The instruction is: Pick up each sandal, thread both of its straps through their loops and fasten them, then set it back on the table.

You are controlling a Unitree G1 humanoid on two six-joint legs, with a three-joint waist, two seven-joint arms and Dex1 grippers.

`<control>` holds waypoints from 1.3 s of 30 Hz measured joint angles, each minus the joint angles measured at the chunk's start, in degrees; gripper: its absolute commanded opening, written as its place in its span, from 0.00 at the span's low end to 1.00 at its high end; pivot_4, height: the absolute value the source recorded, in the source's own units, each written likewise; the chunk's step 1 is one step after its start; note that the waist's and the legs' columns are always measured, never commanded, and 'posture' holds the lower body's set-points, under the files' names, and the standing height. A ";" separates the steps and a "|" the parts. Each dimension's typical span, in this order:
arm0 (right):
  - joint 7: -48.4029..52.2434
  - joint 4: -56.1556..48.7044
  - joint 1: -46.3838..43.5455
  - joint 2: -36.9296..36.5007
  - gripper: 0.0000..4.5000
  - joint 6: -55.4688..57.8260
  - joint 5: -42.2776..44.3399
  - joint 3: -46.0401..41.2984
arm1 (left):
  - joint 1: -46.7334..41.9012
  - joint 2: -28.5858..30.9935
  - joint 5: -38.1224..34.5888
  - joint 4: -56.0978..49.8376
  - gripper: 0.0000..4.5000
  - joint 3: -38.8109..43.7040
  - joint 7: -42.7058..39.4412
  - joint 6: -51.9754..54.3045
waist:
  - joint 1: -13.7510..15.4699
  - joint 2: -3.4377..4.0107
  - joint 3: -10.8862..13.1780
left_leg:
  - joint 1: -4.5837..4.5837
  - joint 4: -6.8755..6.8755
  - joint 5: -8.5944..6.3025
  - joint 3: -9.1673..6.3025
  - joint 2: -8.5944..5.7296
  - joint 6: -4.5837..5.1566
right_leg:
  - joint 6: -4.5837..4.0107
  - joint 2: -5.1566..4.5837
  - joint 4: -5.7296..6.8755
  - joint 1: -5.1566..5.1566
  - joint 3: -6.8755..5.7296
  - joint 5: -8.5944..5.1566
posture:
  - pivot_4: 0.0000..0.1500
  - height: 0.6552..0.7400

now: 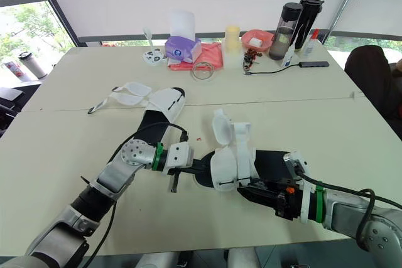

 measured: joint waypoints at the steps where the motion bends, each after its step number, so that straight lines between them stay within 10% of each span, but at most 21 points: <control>1: -0.33 0.32 0.03 0.26 0.01 0.00 -0.01 0.05 | 0.00 0.05 0.07 -0.01 0.00 -0.01 0.02 -0.23 | -0.01 0.00 0.00 | 0.00 0.00 0.00 0.00 0.00 0.00 | 0.00 0.00 0.00 0.00 0.00 0.00 | 1.00 1.00; 39: 8.64 -13.68 21.60 -12.05 0.01 -2.00 -8.49 1.85 | -0.08 -1.62 0.25 2.16 0.00 -0.08 0.70 -1.06 | 0.20 -0.07 -0.14 | 0.04 0.11 -0.02 -0.01 -0.02 -0.01 | 0.26 -0.08 -0.07 0.21 -0.01 -0.16 | 1.00 1.00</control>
